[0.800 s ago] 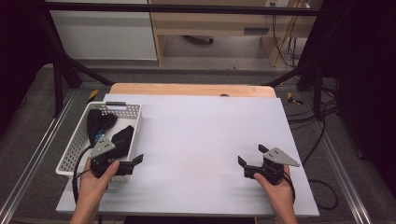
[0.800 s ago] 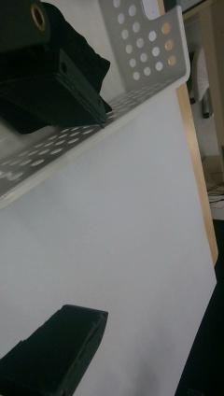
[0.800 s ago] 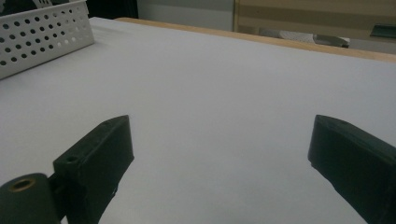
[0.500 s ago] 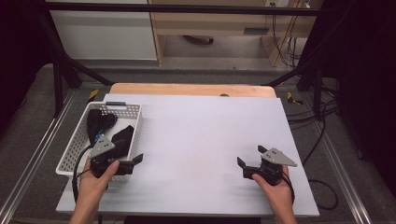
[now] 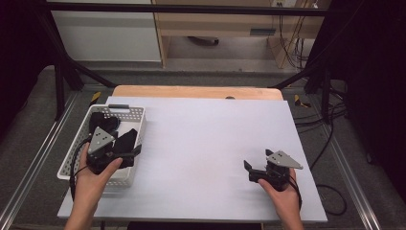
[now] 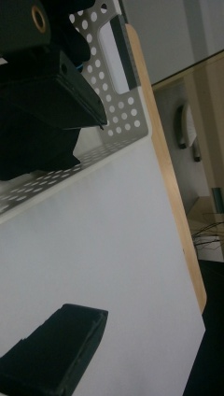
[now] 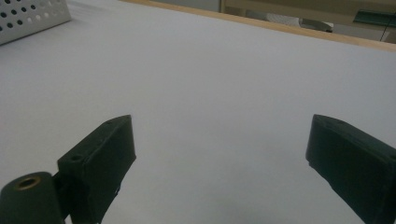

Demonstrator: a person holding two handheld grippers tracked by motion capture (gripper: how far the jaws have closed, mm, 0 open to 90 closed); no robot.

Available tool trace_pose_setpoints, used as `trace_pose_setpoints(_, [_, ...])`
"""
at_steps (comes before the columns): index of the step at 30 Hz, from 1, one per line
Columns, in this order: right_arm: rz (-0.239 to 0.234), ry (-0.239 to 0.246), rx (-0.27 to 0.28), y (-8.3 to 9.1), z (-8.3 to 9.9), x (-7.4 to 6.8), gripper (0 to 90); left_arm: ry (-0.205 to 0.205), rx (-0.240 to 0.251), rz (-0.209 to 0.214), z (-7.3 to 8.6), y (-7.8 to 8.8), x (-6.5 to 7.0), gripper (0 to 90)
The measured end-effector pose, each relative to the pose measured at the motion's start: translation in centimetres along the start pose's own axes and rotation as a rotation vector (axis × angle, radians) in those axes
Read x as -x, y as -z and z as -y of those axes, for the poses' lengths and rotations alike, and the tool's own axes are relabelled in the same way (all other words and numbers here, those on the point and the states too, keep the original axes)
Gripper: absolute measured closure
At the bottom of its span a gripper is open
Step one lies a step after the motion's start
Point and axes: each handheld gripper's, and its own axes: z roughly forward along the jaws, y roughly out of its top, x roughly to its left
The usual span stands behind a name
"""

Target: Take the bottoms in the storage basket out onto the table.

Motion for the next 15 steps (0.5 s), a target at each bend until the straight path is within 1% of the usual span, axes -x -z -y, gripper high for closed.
trace_pose_setpoints(2, [-0.004,0.005,-0.013,-0.2,0.0,-0.1,8.5,-0.035,-0.021,-0.013,-0.7,-0.2,-0.1,7.0])
trace_pose_setpoints(4, [-0.008,-0.004,-0.013,-0.4,0.0,0.0,8.8,-0.052,-0.037,0.006,-1.3,-0.5,-0.6,7.9])
trace_pose_setpoints(5, [-0.014,-0.011,-0.018,-0.5,-0.1,0.0,9.1,-0.052,-0.050,0.015,-1.6,-0.7,-1.0,7.9])
trace_pose_setpoints(6, [-0.021,-0.017,-0.021,-0.5,-0.1,-0.1,9.5,-0.040,-0.070,0.025,-1.8,-0.8,-1.4,8.0])
trace_pose_setpoints(9, [-0.020,0.001,-0.024,-0.3,0.0,-0.2,9.9,0.009,-0.102,0.032,-2.0,-1.0,-2.8,8.8])
trace_pose_setpoints(10, [-0.018,-0.001,-0.026,-0.2,0.0,-0.2,10.1,0.019,-0.118,0.023,-2.1,-1.0,-3.3,9.6])
trace_pose_setpoints(13, [-0.020,-0.006,-0.024,-0.3,0.0,-0.2,10.1,0.057,-0.140,-0.007,-2.2,-1.0,-4.9,10.0])
trace_pose_setpoints(14, [-0.024,-0.006,-0.024,-0.3,0.0,-0.2,10.1,0.077,-0.143,-0.009,-2.2,-0.9,-5.4,10.2])
trace_pose_setpoints(15, [-0.028,-0.009,-0.024,-0.4,0.0,-0.3,10.1,0.106,-0.139,-0.009,-2.2,-0.9,-5.9,10.3])
